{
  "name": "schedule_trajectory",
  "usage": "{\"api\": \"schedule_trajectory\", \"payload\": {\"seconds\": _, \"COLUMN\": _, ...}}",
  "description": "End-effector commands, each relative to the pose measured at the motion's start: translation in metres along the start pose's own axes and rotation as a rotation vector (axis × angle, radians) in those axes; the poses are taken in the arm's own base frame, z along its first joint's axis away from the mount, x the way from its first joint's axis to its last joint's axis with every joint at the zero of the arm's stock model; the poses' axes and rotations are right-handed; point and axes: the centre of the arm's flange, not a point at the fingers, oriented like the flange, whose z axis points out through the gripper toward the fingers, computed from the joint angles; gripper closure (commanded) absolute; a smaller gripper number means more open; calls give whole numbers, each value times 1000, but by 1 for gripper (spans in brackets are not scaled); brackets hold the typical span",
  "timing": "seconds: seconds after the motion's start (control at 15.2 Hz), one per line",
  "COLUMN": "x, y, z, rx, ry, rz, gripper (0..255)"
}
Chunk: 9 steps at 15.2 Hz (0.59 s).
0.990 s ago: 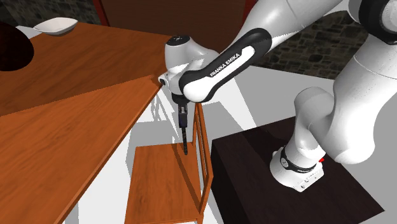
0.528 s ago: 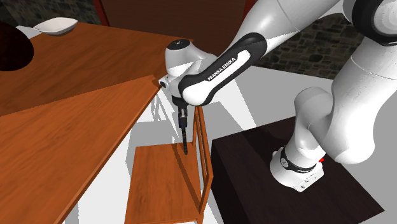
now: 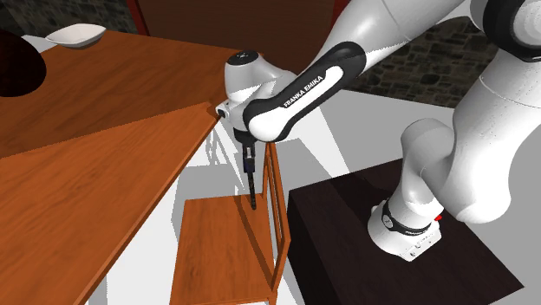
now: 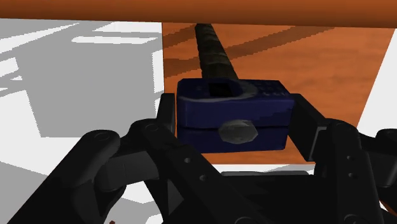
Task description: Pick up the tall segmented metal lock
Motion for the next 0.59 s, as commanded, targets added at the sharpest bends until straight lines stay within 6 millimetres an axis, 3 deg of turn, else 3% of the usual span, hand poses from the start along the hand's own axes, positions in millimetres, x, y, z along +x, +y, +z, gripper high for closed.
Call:
{"api": "schedule_trajectory", "payload": {"seconds": 0.0, "x": 0, "y": 0, "z": -9, "rx": 0, "ry": -1, "rz": 0, "gripper": 255}}
{"api": "schedule_trajectory", "payload": {"seconds": 0.53, "x": 1, "y": 0, "z": -51, "rx": 0, "ry": -1, "rz": 0, "gripper": 255}}
